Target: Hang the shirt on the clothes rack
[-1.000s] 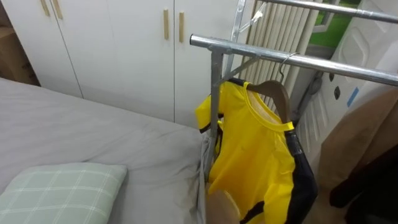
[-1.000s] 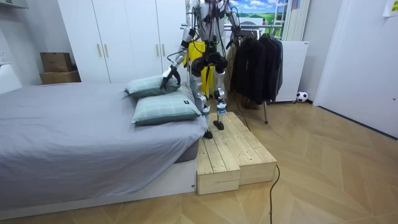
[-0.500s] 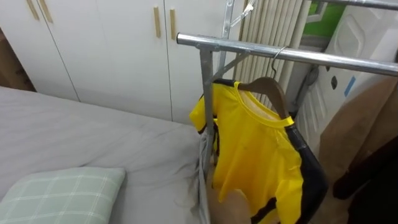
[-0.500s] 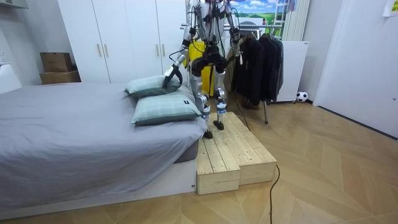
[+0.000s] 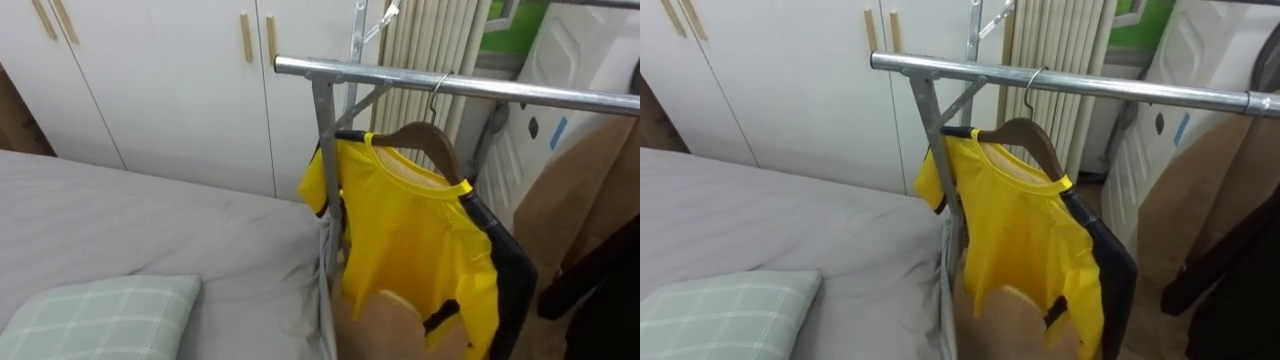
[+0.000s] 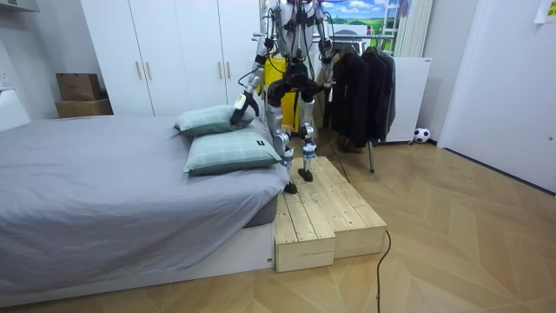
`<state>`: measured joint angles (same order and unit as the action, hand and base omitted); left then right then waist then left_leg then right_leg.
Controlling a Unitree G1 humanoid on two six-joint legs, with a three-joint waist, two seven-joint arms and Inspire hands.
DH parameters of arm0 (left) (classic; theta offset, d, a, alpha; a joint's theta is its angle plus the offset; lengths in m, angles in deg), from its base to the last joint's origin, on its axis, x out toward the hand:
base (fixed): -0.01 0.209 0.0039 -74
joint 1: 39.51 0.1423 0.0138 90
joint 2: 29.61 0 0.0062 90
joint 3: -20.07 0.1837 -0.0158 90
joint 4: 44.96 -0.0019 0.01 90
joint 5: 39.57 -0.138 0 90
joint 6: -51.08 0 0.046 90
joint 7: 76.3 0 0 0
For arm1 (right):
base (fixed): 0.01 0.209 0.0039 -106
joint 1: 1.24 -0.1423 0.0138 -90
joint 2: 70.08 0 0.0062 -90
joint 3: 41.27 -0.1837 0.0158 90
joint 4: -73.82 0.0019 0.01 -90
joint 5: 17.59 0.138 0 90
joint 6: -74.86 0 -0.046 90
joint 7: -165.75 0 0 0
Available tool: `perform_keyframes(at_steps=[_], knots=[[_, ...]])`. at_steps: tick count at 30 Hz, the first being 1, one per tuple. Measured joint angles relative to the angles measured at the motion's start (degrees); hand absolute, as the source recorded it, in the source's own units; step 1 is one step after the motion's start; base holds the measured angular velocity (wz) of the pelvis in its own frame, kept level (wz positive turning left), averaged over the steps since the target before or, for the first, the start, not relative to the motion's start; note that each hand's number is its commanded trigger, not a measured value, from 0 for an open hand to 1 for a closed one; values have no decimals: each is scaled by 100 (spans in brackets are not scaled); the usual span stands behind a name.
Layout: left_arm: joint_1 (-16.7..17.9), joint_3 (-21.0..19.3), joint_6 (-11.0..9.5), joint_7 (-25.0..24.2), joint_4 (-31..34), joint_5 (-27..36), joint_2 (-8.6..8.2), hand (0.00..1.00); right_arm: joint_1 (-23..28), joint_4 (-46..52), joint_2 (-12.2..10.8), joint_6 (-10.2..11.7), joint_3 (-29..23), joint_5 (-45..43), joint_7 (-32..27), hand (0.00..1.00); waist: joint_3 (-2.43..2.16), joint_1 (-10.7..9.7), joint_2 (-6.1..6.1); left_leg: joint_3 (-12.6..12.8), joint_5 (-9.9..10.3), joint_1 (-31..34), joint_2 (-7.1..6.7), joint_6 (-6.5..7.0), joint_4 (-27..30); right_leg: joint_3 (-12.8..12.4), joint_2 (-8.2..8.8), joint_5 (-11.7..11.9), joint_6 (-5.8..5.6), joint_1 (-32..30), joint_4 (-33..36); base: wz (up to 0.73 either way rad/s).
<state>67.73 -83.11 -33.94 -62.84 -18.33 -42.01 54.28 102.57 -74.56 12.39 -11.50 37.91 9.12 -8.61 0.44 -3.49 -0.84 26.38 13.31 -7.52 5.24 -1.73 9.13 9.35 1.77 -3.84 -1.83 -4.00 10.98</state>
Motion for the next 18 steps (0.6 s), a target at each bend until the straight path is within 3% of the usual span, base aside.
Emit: perform_keyframes(at_steps=[5, 18], knots=[[-31, 153, -54, -188, -90, 311, -13, 0, -1, -375, -3, -3, 267, 12, 373, 0, -7, 8, 33, 6, 6, -15, 3, -8, -2, -2, -9, 0, 0, 9, -8, 0], [-141, 274, -56, -268, -206, 740, -14, 0, 58, -605, -35, -11, 340, 78, 492, 0, 25, 13, 114, 22, 8, -31, 10, -9, -8, 18, -8, 1, 0, 67, -22, 0]])
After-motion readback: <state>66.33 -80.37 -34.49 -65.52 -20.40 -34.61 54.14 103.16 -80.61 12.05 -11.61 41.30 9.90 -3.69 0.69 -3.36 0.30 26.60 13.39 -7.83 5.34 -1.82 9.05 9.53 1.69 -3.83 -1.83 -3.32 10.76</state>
